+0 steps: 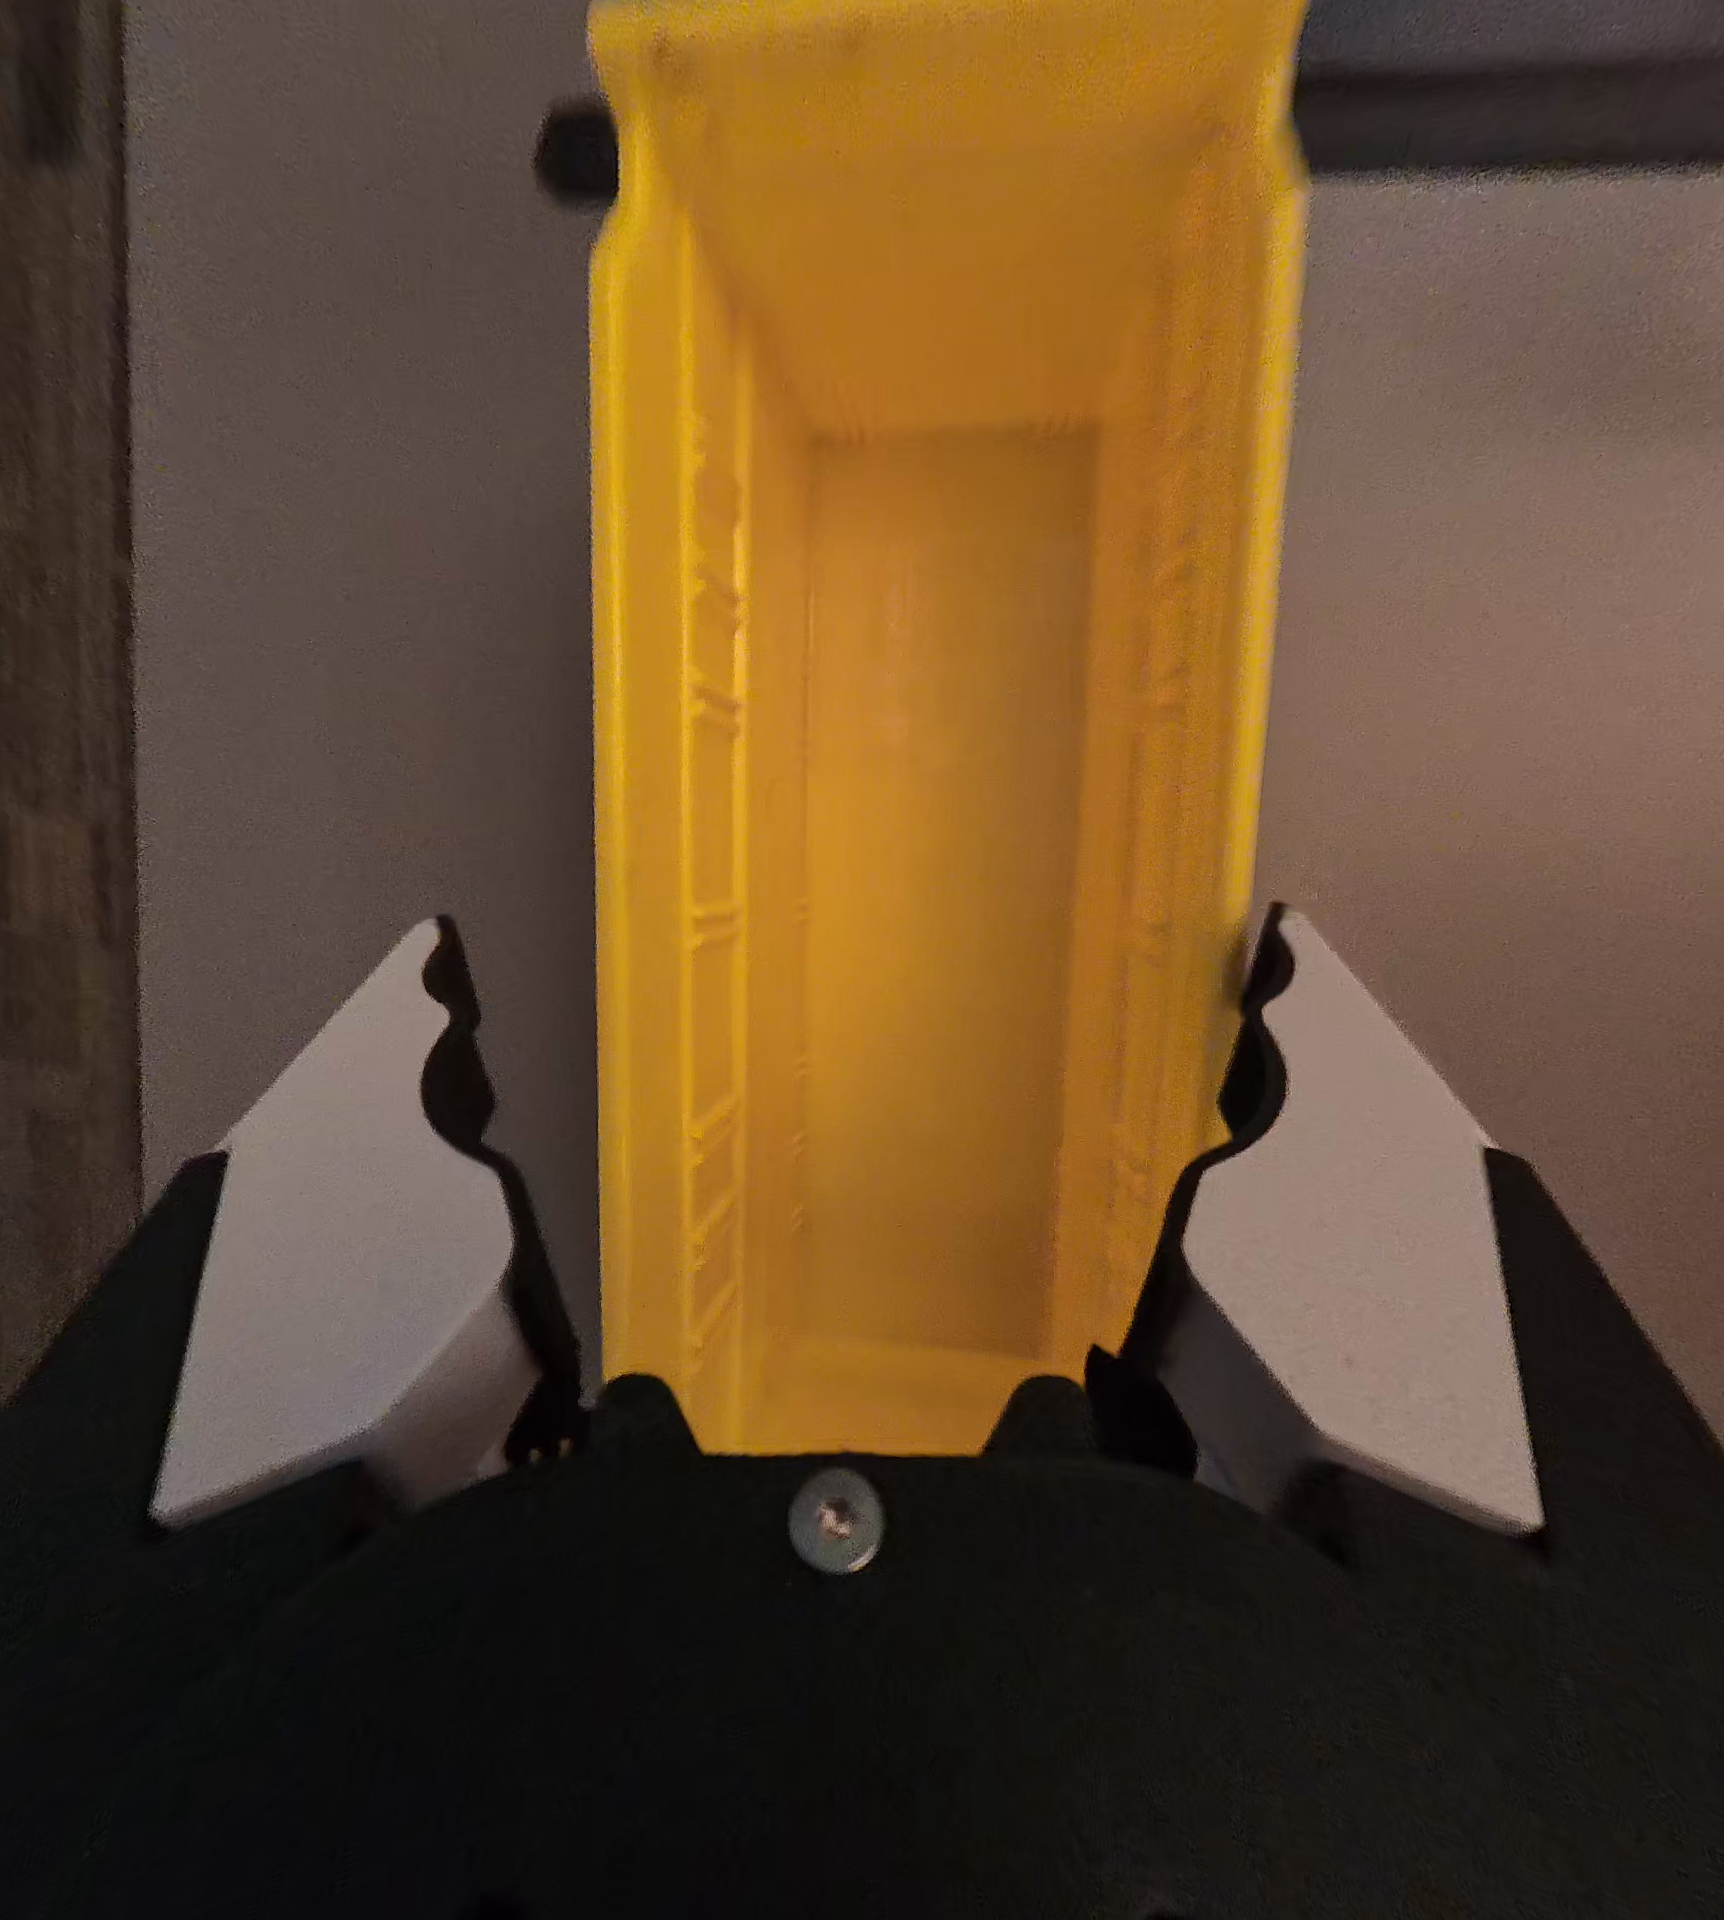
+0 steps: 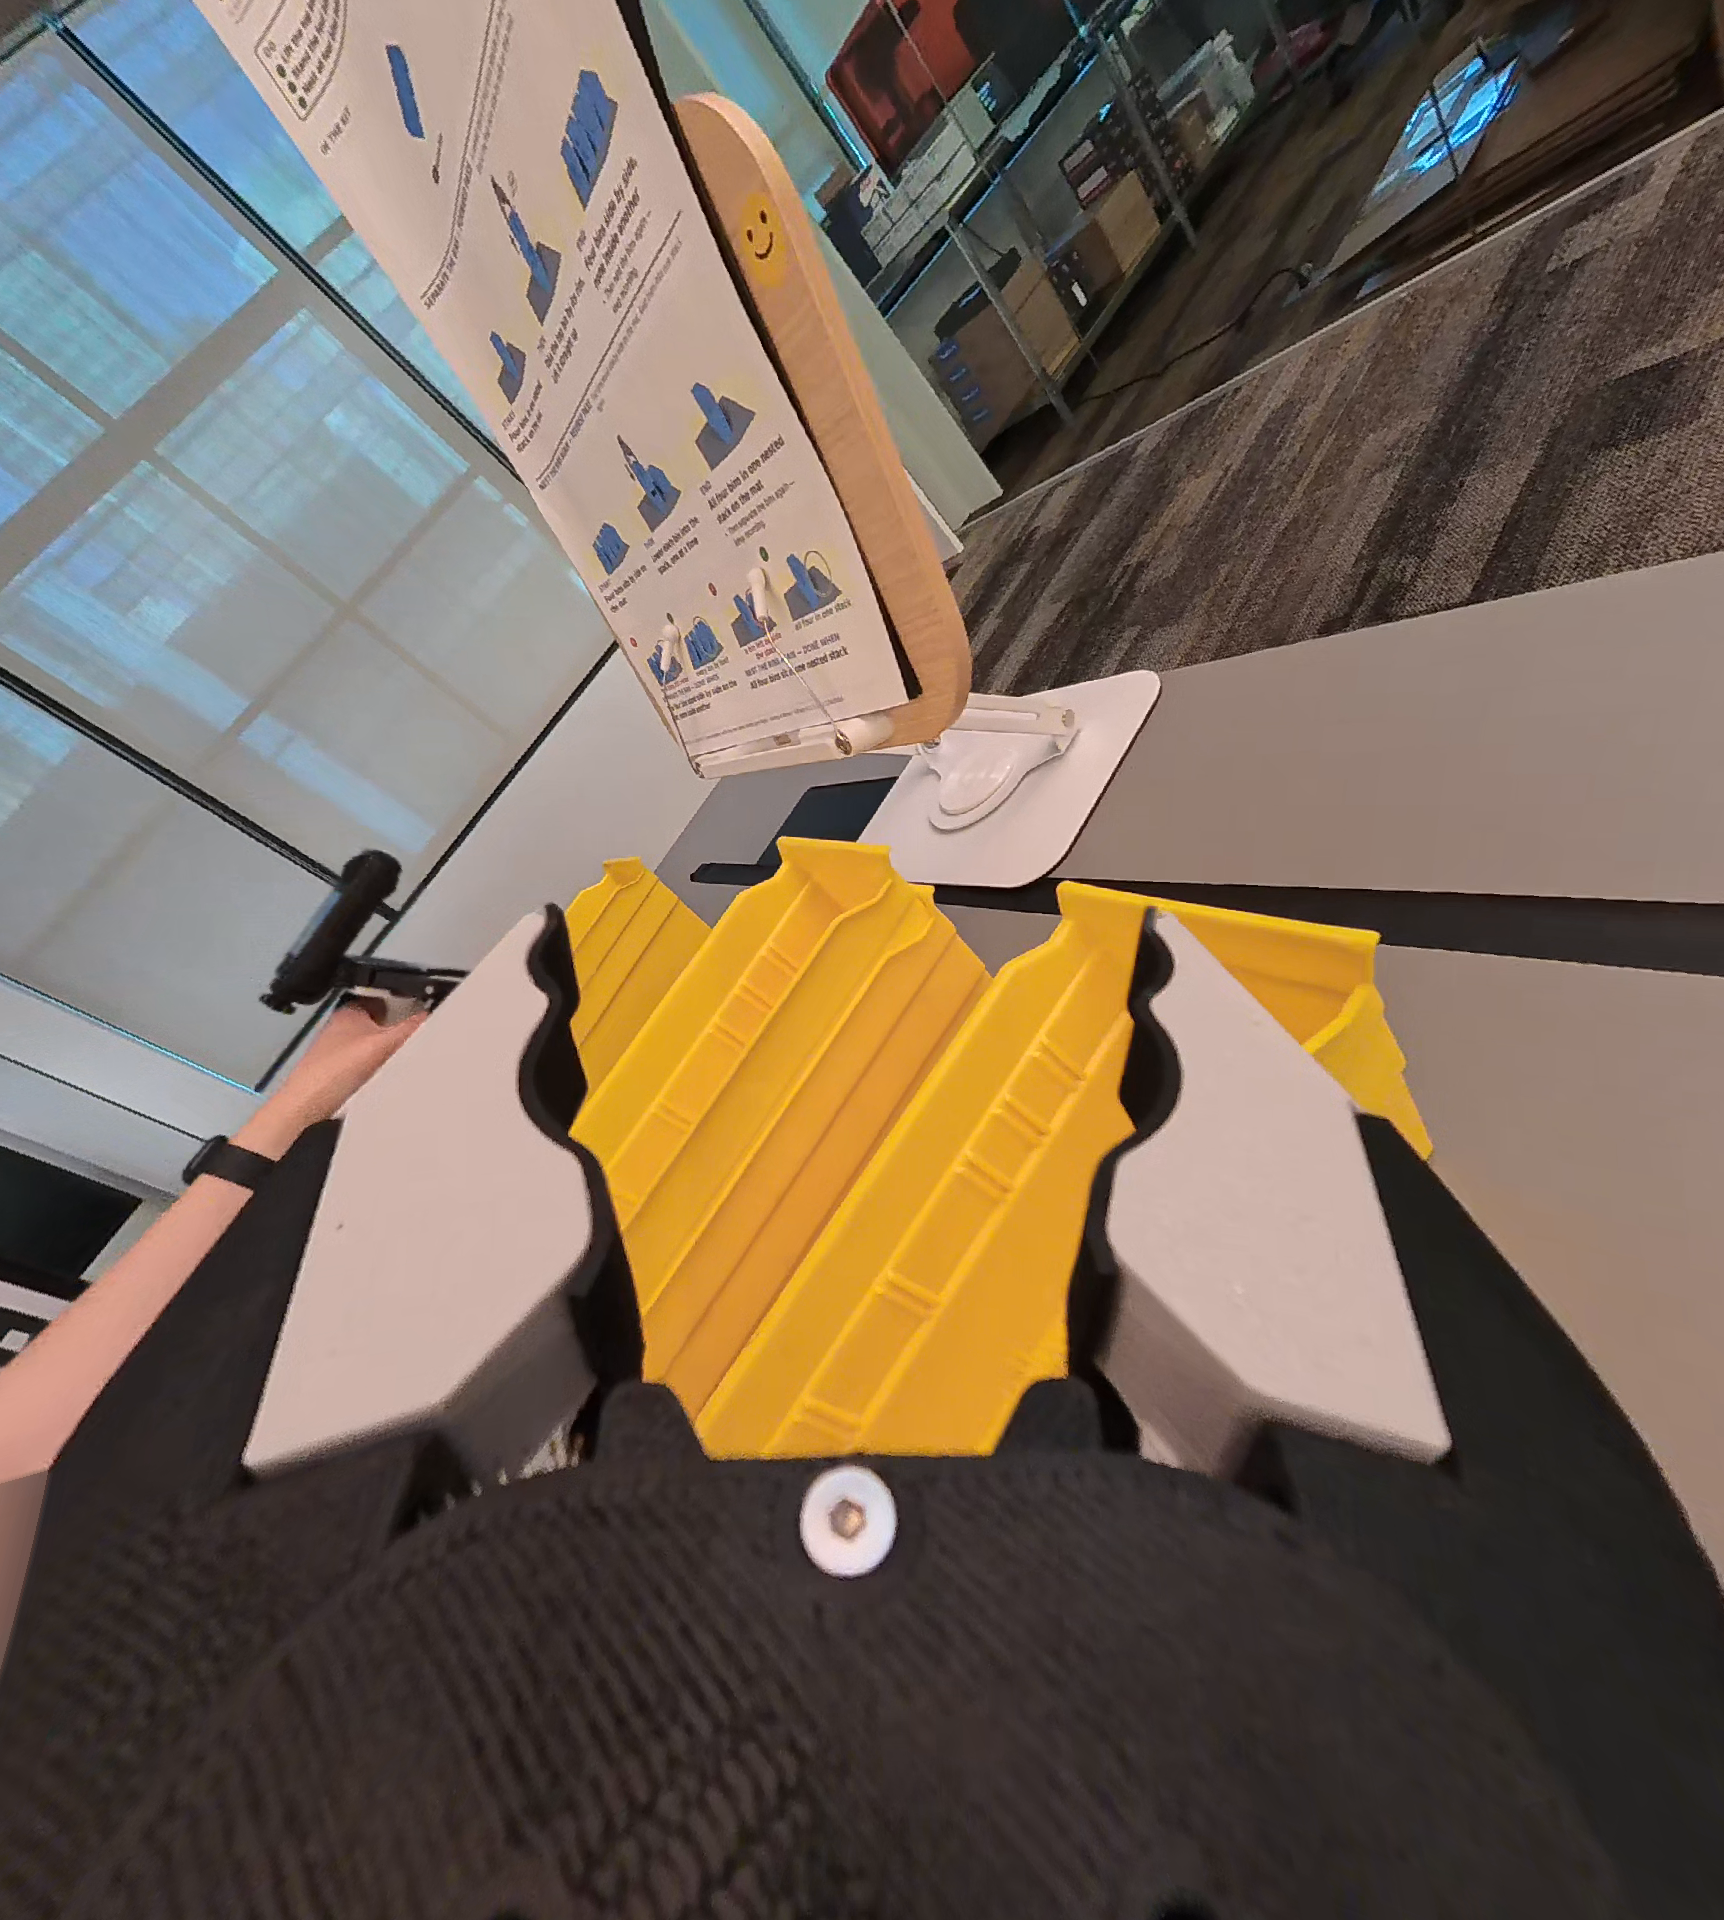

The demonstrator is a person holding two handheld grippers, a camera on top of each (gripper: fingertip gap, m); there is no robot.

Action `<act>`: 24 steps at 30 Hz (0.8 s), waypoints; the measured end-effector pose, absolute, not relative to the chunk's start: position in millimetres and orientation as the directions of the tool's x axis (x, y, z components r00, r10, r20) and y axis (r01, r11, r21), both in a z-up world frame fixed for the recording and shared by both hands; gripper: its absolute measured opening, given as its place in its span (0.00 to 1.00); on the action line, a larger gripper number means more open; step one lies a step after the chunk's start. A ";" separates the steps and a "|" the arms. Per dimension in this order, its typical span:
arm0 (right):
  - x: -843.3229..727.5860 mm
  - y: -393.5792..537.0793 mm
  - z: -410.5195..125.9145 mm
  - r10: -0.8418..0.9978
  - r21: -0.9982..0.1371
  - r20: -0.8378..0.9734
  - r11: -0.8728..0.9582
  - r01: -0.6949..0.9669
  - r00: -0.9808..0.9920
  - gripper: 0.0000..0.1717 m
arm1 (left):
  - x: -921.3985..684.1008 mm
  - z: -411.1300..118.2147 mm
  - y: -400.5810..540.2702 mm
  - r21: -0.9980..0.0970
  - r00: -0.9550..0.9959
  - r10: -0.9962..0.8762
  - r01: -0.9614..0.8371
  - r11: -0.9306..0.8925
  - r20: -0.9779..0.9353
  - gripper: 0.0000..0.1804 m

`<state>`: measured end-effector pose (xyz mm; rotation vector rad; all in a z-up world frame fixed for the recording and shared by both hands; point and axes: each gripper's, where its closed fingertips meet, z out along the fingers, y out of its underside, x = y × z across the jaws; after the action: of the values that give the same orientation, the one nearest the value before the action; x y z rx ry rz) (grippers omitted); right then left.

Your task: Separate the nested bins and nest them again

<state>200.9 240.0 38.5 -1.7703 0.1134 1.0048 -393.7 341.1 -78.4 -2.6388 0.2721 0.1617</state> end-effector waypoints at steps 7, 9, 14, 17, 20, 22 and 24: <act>191.3 243.3 31.7 0.369 -0.736 -0.664 -0.473 -0.484 0.650 0.62 | -385.3 -103.3 334.8 -0.385 0.987 -0.158 -0.150 -0.910 -0.012 0.82; 188.3 243.5 31.2 0.373 -0.736 -0.664 -0.479 -0.479 0.648 0.62 | -384.1 -103.8 333.8 -0.372 0.986 -0.163 -0.158 -0.915 -0.017 0.82; 185.4 243.0 30.2 0.377 -0.732 -0.668 -0.490 -0.474 0.642 0.62 | -382.1 -106.9 328.5 -0.309 0.975 -0.209 -0.223 -0.925 -0.078 0.85; 186.5 242.6 30.5 0.377 -0.728 -0.673 -0.491 -0.479 0.636 0.62 | -381.7 -107.5 328.4 -0.294 0.971 -0.213 -0.235 -0.927 -0.105 0.86; 187.4 242.5 30.3 0.377 -0.724 -0.677 -0.492 -0.483 0.632 0.62 | -397.4 -118.4 317.5 -0.163 0.932 -0.263 -0.308 -0.937 -0.249 0.87; 187.4 242.6 29.9 0.376 -0.723 -0.679 -0.495 -0.483 0.631 0.62 | -398.7 -116.6 318.4 -0.153 0.921 -0.265 -0.317 -0.936 -0.286 0.81; 187.1 243.1 29.4 0.376 -0.721 -0.680 -0.496 -0.483 0.629 0.62 | -398.9 -115.4 319.3 -0.154 0.917 -0.266 -0.321 -0.934 -0.297 0.78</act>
<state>187.1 243.1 29.4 -1.8155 0.0864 1.0370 -398.9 319.3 -115.4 -2.8782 0.4453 0.4043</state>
